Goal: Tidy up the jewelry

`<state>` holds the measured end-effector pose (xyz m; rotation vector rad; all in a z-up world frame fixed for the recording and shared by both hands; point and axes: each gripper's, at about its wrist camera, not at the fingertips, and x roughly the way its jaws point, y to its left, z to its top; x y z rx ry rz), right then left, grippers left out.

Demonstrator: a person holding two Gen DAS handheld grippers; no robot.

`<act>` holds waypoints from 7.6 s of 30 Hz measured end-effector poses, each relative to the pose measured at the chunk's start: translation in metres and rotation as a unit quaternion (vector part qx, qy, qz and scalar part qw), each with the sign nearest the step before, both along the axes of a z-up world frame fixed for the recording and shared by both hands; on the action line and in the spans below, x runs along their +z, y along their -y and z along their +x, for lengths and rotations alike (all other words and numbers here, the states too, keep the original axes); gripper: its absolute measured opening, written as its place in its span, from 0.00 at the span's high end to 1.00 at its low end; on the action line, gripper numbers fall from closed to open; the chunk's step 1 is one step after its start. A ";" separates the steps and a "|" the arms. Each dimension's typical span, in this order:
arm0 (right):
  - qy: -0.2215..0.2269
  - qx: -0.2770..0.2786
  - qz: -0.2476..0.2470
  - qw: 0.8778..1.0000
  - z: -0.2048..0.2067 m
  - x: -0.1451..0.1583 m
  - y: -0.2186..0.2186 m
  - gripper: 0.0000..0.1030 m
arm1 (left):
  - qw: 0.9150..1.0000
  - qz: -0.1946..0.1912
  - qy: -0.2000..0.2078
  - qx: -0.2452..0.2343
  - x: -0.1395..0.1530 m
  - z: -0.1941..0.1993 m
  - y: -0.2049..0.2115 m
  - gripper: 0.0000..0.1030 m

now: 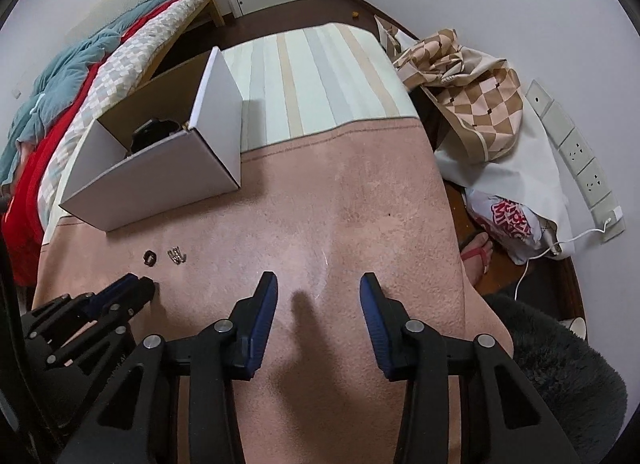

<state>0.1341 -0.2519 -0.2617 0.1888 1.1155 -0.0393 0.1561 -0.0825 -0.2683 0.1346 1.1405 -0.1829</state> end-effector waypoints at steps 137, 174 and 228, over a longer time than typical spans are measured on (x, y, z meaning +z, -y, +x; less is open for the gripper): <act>0.173 0.081 -0.079 0.978 -0.112 0.341 -0.063 0.00 | 0.975 -0.026 0.163 0.148 0.317 -0.115 -0.091 0.01; 0.096 0.052 -0.095 0.990 0.007 0.289 -0.045 0.00 | 0.985 0.009 0.075 0.154 0.273 -0.010 -0.074 0.01; 0.069 0.073 -0.099 0.990 0.010 0.276 -0.050 0.00 | 0.986 0.005 0.058 0.159 0.263 -0.016 -0.076 0.01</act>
